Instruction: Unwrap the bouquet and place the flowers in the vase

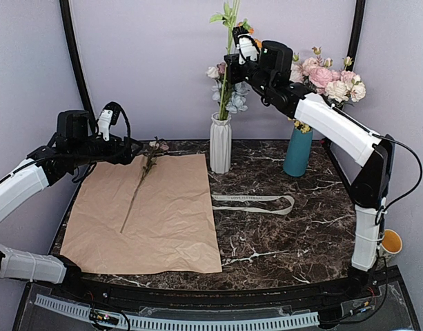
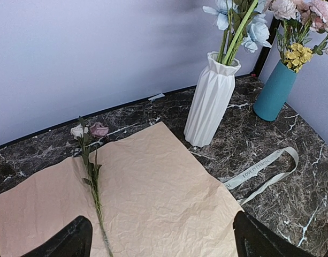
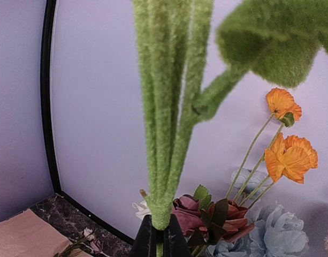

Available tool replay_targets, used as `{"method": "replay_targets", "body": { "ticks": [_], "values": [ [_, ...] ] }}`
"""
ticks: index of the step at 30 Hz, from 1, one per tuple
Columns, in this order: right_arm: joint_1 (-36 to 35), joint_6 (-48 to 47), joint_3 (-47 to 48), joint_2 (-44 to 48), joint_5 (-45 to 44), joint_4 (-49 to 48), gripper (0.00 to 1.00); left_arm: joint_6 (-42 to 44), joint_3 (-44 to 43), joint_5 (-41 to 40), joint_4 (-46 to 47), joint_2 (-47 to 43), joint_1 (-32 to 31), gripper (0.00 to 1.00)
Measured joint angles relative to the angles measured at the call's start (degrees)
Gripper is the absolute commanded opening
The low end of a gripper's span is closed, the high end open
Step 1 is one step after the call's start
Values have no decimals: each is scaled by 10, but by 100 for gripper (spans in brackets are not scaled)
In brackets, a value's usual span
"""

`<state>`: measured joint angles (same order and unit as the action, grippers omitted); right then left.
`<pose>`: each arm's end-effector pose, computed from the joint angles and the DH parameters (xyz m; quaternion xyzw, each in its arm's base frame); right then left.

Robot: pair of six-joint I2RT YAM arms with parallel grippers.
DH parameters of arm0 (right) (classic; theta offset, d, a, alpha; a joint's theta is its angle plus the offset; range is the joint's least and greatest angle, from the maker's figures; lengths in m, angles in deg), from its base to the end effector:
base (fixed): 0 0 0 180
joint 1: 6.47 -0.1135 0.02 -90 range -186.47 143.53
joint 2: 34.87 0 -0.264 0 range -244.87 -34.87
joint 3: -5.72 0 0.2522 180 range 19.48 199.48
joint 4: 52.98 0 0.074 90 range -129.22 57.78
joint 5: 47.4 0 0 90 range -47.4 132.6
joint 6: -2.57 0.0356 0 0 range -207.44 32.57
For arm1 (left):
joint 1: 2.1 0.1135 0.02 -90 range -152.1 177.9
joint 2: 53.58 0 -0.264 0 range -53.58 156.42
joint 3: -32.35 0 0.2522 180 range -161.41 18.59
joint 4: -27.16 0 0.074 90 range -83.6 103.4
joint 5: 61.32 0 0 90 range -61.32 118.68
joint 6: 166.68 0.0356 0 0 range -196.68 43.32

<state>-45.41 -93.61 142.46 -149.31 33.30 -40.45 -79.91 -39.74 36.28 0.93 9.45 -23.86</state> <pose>0.3693 0.2910 0.4681 -0.1891 0.6168 0.1648 0.7460 0.2339 -0.0984 0.3562 0.1681 0.7862 -0.1802 0.5668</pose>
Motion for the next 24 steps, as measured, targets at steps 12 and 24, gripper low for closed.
{"method": "replay_targets", "body": {
  "ticks": [12, 24],
  "values": [
    [0, 27, -12, -19, 3, -1, 0, 15, 0, 0, -1, 8, 0, 94],
    [0, 38, 33, -124, 0, 68, 0, 21, 0, -14, -10, 8, 0, 94]
  ]
}}
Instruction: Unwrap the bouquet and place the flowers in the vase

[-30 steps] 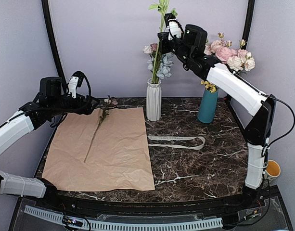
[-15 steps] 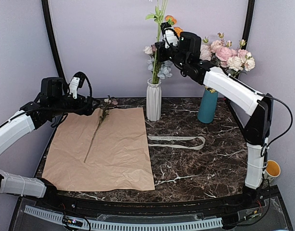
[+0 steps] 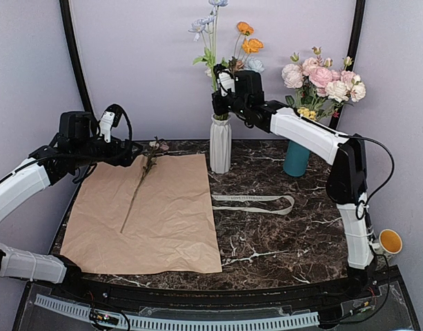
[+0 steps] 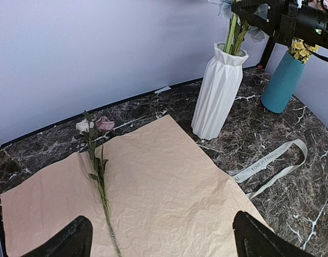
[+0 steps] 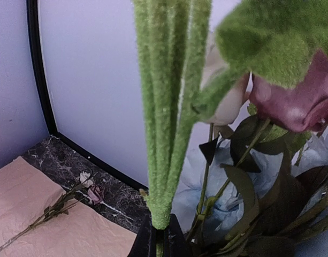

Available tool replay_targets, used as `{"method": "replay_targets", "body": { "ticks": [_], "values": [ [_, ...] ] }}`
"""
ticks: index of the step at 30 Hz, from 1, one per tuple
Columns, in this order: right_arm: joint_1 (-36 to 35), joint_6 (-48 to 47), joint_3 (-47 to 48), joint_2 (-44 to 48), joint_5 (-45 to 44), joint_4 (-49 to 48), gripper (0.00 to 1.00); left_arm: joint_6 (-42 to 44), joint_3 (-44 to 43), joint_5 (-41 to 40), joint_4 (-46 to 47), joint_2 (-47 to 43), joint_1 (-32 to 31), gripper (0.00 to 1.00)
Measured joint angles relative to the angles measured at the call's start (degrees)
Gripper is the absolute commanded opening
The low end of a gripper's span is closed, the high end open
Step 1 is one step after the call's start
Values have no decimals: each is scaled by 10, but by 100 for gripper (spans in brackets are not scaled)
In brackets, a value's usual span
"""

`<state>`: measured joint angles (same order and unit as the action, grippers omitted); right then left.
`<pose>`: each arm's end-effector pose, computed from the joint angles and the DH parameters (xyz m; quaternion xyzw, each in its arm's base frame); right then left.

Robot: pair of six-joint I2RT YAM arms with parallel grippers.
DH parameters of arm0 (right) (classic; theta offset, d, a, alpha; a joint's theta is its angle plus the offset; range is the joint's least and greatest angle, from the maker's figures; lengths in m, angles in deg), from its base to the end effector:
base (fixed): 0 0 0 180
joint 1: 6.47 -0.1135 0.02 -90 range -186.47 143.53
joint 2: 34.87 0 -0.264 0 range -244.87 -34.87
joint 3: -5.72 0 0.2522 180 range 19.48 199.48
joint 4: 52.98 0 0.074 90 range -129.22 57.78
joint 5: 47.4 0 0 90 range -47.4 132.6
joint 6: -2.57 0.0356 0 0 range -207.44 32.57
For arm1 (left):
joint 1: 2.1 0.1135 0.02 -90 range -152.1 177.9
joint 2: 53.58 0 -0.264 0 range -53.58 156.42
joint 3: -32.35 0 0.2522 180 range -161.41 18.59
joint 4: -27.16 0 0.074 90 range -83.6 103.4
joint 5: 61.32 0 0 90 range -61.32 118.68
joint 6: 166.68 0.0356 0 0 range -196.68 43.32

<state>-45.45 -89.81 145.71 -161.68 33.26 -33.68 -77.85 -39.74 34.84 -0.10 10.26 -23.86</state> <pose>0.4174 0.3303 0.3707 -0.2109 0.7128 0.1517 0.6515 0.2369 -0.0987 0.3510 0.1760 0.7943 -0.1581 0.5595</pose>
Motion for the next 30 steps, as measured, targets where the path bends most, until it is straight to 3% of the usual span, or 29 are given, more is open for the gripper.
{"method": "replay_targets", "body": {
  "ticks": [11, 30],
  "values": [
    [0, 26, 5, -3, 3, 24, 29, 1, 2, -11, -1, 5, 0, 94],
    [-11, 50, -21, 16, 8, 52, 58, 0, 2, -11, -14, 34, 0, 94]
  ]
}}
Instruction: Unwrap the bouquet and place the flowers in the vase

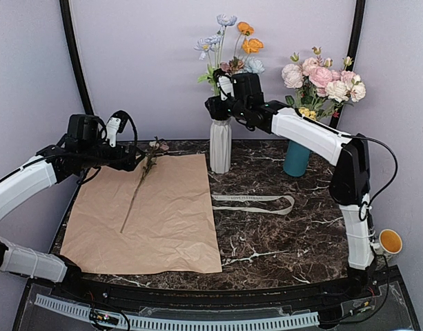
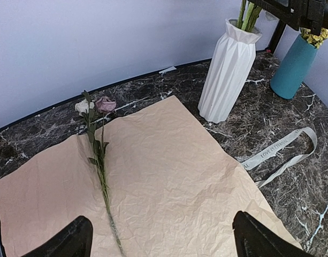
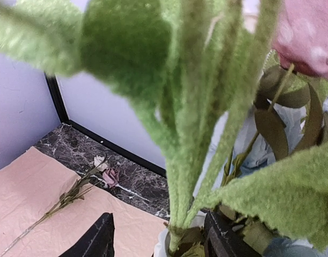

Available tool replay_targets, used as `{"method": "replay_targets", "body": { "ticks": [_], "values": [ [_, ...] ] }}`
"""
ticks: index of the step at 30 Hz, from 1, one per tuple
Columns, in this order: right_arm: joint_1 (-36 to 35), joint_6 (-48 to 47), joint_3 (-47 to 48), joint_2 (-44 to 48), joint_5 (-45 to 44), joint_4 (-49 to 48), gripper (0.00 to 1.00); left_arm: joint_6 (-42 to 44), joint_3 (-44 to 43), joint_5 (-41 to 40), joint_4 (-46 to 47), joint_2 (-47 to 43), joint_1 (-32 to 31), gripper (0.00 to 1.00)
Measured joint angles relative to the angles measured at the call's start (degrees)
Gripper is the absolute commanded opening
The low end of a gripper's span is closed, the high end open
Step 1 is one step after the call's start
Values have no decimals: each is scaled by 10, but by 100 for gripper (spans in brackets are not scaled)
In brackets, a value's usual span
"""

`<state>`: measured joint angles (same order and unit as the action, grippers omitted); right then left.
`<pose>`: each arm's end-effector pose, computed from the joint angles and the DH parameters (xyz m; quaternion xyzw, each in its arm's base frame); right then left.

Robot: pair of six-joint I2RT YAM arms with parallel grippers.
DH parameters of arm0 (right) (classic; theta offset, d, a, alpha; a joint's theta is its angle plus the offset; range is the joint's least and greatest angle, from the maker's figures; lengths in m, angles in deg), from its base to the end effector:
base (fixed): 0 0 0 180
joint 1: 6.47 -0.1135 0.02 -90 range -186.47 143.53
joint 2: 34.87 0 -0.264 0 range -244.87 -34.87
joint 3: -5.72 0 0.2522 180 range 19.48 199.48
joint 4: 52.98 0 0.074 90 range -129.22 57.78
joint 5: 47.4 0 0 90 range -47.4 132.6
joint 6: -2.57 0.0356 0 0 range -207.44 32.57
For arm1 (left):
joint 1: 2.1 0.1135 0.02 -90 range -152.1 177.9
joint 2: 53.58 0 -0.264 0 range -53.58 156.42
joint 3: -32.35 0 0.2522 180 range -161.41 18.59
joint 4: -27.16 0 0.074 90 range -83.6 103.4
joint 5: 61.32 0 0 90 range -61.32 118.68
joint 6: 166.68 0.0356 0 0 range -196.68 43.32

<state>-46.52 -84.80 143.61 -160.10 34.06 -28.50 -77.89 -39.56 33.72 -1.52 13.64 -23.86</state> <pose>0.4055 0.3339 0.3621 -0.2038 0.7482 0.1750 0.6067 0.2488 -0.1027 0.3330 0.1730 0.8201 -0.1445 0.5259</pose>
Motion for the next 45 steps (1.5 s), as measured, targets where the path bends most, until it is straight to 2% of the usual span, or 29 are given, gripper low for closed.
{"method": "replay_targets", "body": {
  "ticks": [5, 8, 14, 18, 25, 32, 41, 45],
  "values": [
    [-3, 0, -25, 24, 1, 7, 56, -1, 0, 0, -2, 1, 0, 93],
    [-5, -2, -38, 41, 9, 15, 51, -3, 0, 0, -2, 1, 0, 93],
    [-5, -4, -62, 75, 28, 17, 21, -5, 0, -1, -3, 2, 0, 93],
    [-5, -2, -64, 78, 36, 0, 12, -5, -4, -1, -3, 6, 0, 93],
    [-3, 7, -28, 56, 36, -19, 7, -5, -10, -1, -5, 13, 0, 92],
    [9, 8, 24, 3, 31, -45, 6, -5, -19, -2, -7, 22, 0, 92],
    [35, 0, 55, -61, 82, -96, 13, -4, -28, -6, -15, 25, 0, 93],
    [40, -2, 65, -76, 108, -109, 22, -3, -40, -20, -22, 40, 0, 93]
  ]
}}
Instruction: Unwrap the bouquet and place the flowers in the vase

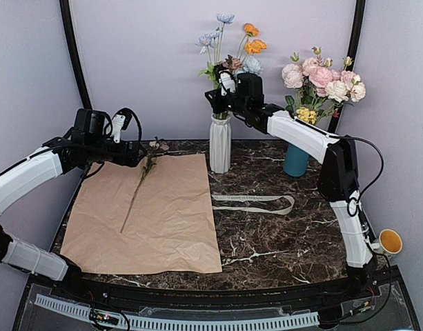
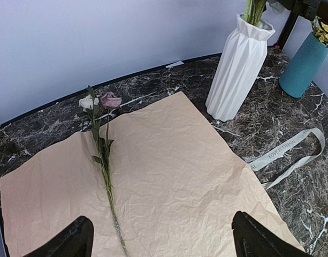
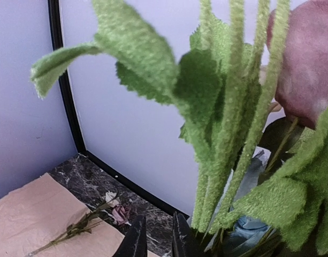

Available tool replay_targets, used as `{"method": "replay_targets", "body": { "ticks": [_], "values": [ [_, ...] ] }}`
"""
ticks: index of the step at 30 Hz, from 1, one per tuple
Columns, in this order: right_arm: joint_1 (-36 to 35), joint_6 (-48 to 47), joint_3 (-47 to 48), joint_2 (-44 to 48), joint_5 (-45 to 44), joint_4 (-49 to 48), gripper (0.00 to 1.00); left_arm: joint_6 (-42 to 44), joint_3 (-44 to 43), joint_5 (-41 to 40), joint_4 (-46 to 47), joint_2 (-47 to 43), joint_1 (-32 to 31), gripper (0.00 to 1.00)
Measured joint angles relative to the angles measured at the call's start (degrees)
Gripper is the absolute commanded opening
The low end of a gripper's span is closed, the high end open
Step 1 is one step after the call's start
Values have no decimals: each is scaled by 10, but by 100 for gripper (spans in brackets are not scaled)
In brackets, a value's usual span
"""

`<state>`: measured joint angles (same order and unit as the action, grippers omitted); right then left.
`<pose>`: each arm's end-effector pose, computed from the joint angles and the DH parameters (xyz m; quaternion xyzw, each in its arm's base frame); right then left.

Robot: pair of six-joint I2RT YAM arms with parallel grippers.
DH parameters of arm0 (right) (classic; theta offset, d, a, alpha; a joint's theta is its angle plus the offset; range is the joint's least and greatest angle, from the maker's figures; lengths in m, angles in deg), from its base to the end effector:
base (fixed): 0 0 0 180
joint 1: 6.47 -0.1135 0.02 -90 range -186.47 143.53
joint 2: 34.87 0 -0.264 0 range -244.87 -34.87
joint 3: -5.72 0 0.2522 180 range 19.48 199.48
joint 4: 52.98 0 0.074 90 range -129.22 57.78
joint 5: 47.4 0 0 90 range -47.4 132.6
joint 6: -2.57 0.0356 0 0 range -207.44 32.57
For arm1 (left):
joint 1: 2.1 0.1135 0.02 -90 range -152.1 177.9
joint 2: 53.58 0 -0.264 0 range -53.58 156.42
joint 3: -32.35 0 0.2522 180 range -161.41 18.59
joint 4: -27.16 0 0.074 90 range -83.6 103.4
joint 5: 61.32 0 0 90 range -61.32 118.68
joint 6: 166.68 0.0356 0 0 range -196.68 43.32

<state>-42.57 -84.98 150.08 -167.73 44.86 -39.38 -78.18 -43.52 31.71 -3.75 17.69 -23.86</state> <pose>0.4486 0.3289 0.3533 -0.2214 0.6850 0.2425 0.6503 0.2638 -0.1073 0.3352 0.1631 0.8335 -0.1283 0.5121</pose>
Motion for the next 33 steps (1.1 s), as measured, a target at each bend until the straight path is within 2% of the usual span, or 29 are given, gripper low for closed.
{"method": "replay_targets", "body": {
  "ticks": [6, 11, 20, 26, 33],
  "values": [
    [3, 10, 11, -8, 60, -12, 40, -7, -38, -31, -40, 66, 2, 93],
    [1, 26, -13, 5, 121, -21, 47, -29, -55, -32, -91, 125, 22, 88],
    [-24, 26, -107, 89, 171, 6, 49, -64, -130, -3, -189, 262, 85, 68],
    [-52, 29, -176, 151, 177, 7, 49, -76, -191, 19, -240, 371, 87, 53],
    [-73, 41, -224, 171, 176, 9, 49, -82, -226, 18, -267, 423, 87, 36]
  ]
}}
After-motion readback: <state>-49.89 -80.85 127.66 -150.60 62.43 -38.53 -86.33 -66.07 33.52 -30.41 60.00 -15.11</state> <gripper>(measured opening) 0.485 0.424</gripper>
